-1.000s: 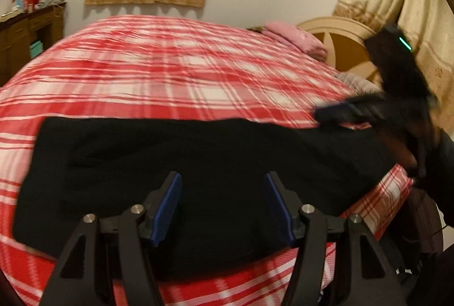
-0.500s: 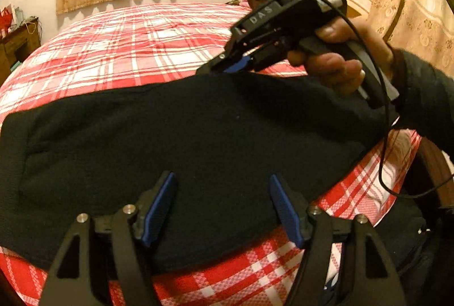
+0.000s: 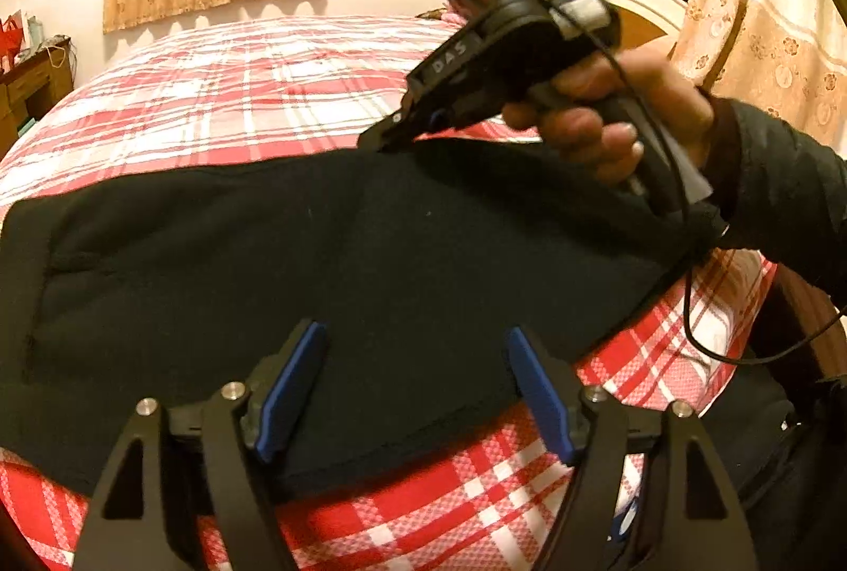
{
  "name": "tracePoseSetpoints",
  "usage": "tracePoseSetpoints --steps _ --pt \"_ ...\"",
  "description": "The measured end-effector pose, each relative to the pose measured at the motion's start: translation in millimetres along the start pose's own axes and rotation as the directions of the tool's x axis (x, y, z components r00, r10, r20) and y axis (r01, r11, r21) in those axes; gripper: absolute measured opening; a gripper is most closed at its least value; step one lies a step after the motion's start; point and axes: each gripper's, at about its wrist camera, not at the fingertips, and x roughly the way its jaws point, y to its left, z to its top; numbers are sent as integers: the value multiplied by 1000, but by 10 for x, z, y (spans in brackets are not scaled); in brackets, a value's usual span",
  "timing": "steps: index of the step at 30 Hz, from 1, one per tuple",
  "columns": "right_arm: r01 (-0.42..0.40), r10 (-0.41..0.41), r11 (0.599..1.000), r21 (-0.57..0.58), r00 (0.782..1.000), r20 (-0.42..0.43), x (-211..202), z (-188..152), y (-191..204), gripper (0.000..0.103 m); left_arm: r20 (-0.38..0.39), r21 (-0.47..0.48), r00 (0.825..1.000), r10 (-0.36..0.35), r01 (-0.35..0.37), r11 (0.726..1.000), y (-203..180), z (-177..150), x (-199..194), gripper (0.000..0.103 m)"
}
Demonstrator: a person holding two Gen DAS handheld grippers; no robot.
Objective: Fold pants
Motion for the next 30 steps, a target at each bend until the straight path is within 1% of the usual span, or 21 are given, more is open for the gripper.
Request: tracePoseSetpoints --steps 1,3,4,6,7,8,9,10,11,13,15,16,18,19,21,22,23,25,27,28,30 --pt "-13 13 1000 1 1000 4 3 -3 -19 4 -1 -2 1000 1 -1 1000 -8 3 -11 75" --pt "-19 19 999 -33 1000 -1 -46 -7 25 5 0 -15 1000 -1 1 1000 -18 10 -48 76" --pt "-18 18 999 -37 1000 4 -113 -32 38 5 0 -30 1000 -7 7 1000 -15 25 -63 76" --pt "-25 26 999 -30 999 25 -271 -105 34 10 -3 -56 1000 -14 14 998 -14 61 -76 76" --pt "-1 2 999 -36 999 45 -426 -176 19 11 -2 -66 1000 -19 19 998 -24 67 -90 76" --pt "33 -30 998 -46 998 61 -547 -243 9 21 -2 -75 999 -33 33 997 -56 89 -96 76" --pt "67 -63 996 -54 995 75 -670 -322 -11 43 0 -73 999 -41 41 997 -92 108 -97 76" --pt "102 -96 993 -53 991 92 -860 -448 -71 54 3 -64 999 -47 47 997 -134 131 -97 76" --pt "117 -112 992 -38 987 111 -1038 -576 -151 60 9 -39 999 -54 54 998 -220 166 -96 76" --pt "128 -128 992 13 981 144 -1369 -814 -321 60 13 1 997 -72 72 997 -374 225 -79 76" --pt "169 -181 983 77 967 179 -1754 -1099 -523 60 12 32 995 -100 100 994 -502 284 -48 76" --pt "190 -213 974 125 954 211 -2031 -1307 -661 60 11 49 993 -117 116 992 -570 314 -24 76" --pt "225 -275 952 208 928 252 -2422 -1609 -854 60 -3 82 988 -152 151 985 -713 382 55 76" --pt "248 -325 928 279 905 275 -2693 -1818 -1007 60 -11 99 986 -167 168 981 -784 410 94 76" --pt "284 -412 876 390 861 298 -3056 -2104 -1211 60 -30 132 981 -194 196 972 -942 480 202 76" --pt "303 -471 832 464 829 303 -3273 -2291 -1331 60 -40 148 977 -207 211 966 -1011 511 253 76" --pt "316 -514 796 516 803 303 -3427 -2426 -1406 60 -50 168 974 -220 225 960 -1091 526 307 76" --pt "313 -565 749 584 761 317 -3698 -2659 -1510 60 -74 204 973 -221 232 951 -1264 580 411 76" --pt "310 -584 732 607 744 325 -3810 -2775 -1564 60 -100 252 970 -220 239 938 -1439 598 477 76" --pt "309 -589 727 613 740 324 -3830 -2817 -1599 60 -109 277 971 -214 236 931 -1511 609 507 76" --pt "302 -587 724 620 743 323 -3800 -2853 -1648 60 -121 326 975 -186 216 920 -1644 611 559 76"
